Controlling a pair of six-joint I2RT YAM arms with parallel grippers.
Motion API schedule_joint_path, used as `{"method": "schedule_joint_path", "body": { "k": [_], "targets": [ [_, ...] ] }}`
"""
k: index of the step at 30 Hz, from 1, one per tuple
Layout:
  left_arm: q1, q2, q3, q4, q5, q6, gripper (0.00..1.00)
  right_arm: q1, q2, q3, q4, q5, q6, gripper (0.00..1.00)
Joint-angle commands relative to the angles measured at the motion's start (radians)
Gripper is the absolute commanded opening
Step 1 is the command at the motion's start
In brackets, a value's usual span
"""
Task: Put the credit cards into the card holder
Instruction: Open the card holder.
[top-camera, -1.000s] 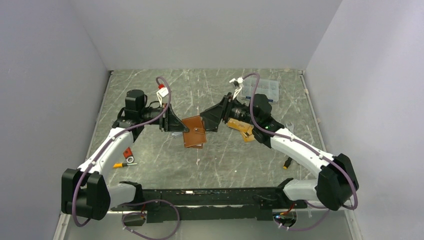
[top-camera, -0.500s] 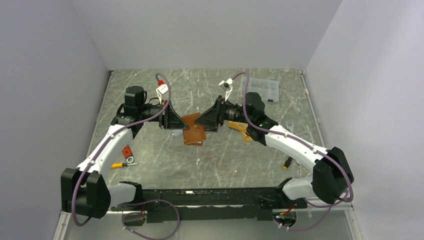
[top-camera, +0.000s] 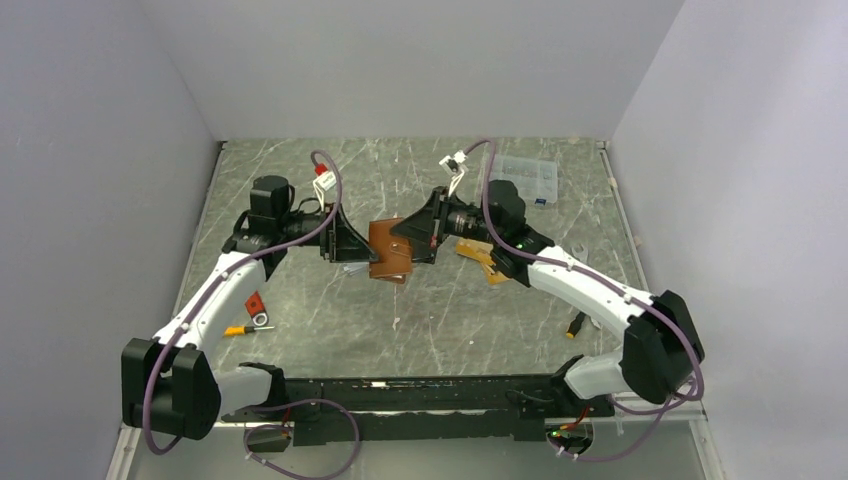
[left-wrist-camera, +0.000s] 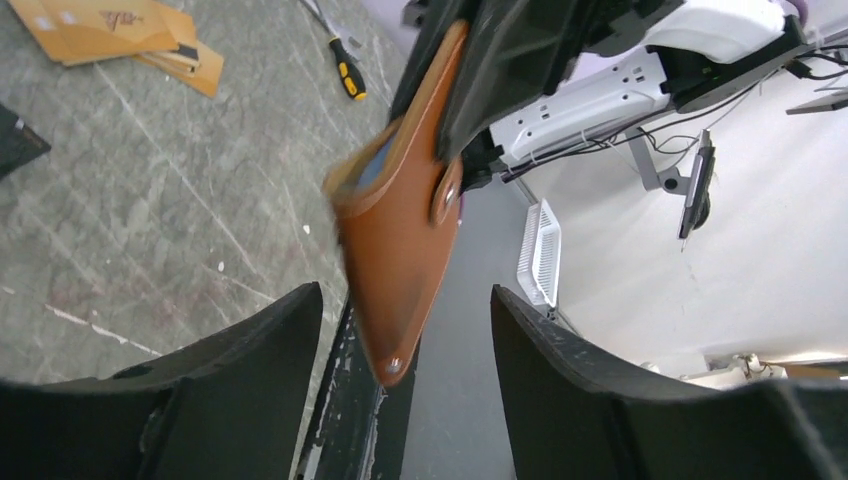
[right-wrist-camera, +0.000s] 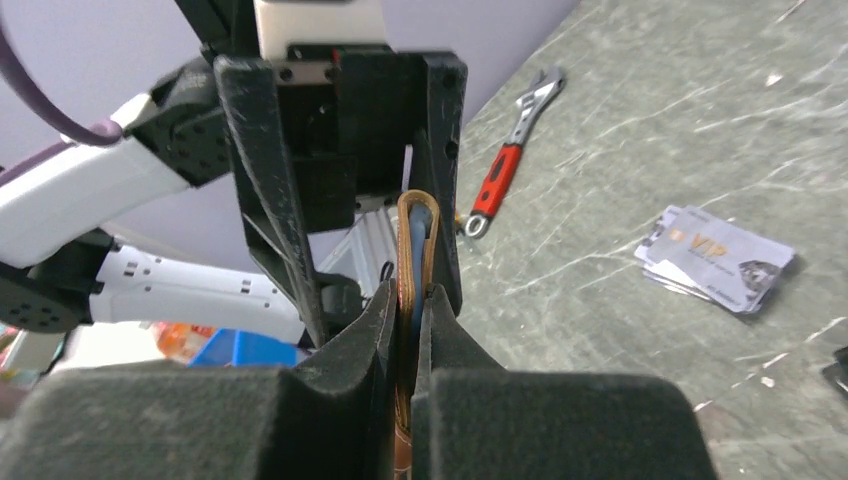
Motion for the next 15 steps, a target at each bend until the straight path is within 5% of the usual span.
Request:
{"method": "schedule_joint_path", "body": {
  "k": [1, 8, 15],
  "targets": [
    [-0.004, -0.034, -0.066, 0.08, -0.035, -0.066, 0.69, 0.0, -0.101, -0.017, 0.069, 0.131, -0.05, 0.0],
    [-0.014, -0.025, -0.078, 0.095, -0.074, -0.074, 0.7, 0.03, -0.074, -0.017, 0.12, 0.196, -0.029, 0.0],
    [-0.014, -0.016, -0.016, 0.102, -0.086, -0.074, 0.59, 0.089, -0.048, -0.029, 0.124, 0.285, -0.038, 0.0]
  ]
}}
